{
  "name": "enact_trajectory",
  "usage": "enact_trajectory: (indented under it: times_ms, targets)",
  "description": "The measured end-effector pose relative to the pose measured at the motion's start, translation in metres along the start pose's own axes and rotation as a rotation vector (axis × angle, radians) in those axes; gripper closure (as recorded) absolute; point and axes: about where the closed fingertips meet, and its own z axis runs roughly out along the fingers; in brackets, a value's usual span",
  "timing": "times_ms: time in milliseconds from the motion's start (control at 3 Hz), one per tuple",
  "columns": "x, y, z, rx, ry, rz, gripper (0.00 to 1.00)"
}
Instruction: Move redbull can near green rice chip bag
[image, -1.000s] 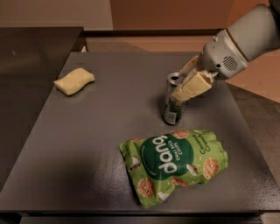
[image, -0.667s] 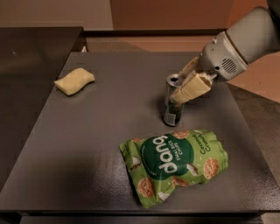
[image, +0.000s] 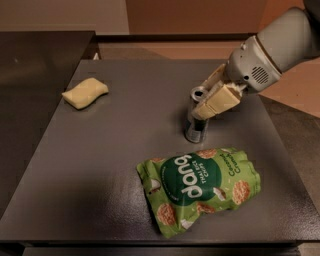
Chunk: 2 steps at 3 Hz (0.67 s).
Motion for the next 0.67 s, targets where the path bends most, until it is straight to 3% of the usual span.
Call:
enact_trajectory:
  times_ms: [333, 667]
  targets:
    - [-0.0015, 0.0007, 0.0006, 0.0, 0.0, -0.003, 0.0]
    - [-0.0015, 0.0007, 0.0006, 0.0, 0.0, -0.003, 0.0]
